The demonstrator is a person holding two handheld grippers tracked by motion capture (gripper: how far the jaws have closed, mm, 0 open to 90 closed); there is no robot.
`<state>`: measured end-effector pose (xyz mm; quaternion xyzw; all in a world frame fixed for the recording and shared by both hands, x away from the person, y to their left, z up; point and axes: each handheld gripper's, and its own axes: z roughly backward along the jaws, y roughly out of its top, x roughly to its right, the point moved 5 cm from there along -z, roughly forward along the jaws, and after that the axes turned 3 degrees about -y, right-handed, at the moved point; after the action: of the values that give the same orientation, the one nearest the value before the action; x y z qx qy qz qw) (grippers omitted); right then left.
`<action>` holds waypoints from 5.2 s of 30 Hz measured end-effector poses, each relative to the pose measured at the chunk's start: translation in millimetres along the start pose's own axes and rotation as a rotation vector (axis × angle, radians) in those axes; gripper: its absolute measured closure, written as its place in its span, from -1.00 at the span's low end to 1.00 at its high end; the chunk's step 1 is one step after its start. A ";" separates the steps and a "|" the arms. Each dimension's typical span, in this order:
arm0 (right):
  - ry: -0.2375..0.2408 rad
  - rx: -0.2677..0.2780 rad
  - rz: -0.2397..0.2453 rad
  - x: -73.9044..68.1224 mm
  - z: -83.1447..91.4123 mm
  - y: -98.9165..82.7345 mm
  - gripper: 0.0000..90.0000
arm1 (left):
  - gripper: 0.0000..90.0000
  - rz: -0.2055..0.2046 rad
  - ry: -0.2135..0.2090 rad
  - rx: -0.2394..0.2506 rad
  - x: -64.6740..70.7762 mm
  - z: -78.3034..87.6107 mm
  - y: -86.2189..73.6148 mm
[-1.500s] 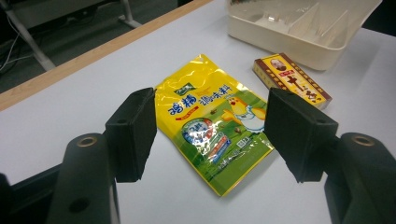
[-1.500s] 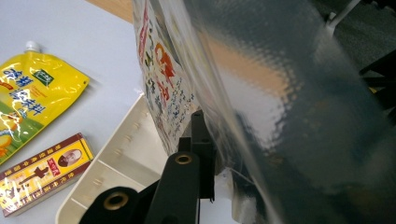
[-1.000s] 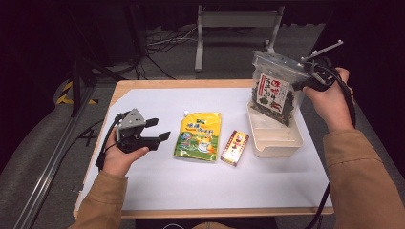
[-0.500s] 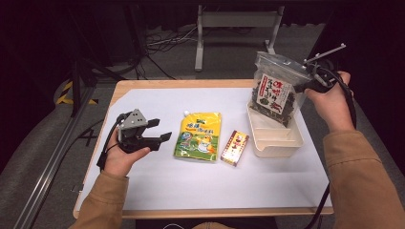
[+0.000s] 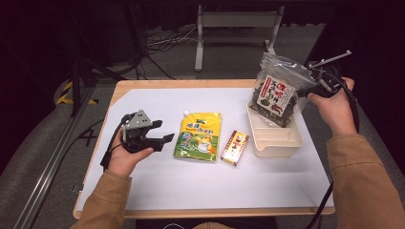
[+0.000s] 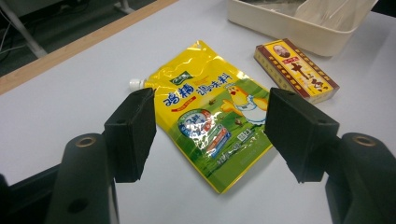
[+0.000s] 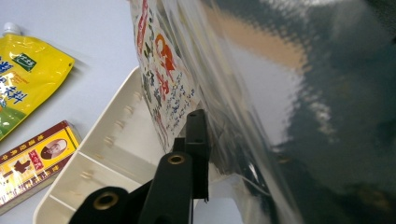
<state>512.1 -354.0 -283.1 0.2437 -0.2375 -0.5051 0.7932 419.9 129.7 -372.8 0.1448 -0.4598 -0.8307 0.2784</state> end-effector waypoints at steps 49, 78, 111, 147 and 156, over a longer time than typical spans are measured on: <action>0.057 0.201 0.076 -52.6 70.7 -46.7 -0.12 | -0.29 0.056 0.005 -0.091 -0.2 -41.2 -7.3; 0.124 0.194 0.145 -100.6 50.9 -55.6 -0.18 | -0.53 0.233 -0.020 -0.263 -10.9 -112.5 -34.2; 0.150 0.189 0.165 -112.2 41.9 -57.3 -0.20 | 0.41 0.195 -0.005 -0.272 10.1 -123.2 -36.4; 0.179 0.164 0.298 -130.7 46.3 -47.0 0.00 | 0.78 -0.008 -0.015 -0.111 39.4 -62.0 -8.5; 0.264 0.161 0.288 -145.1 49.9 -33.3 0.01 | 0.78 -0.102 -0.045 -0.027 67.5 -24.9 -9.4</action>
<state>403.5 -240.7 -284.5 0.3340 -0.2036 -0.3297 0.8593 374.9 76.4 -393.1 0.1457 -0.4465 -0.8531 0.2270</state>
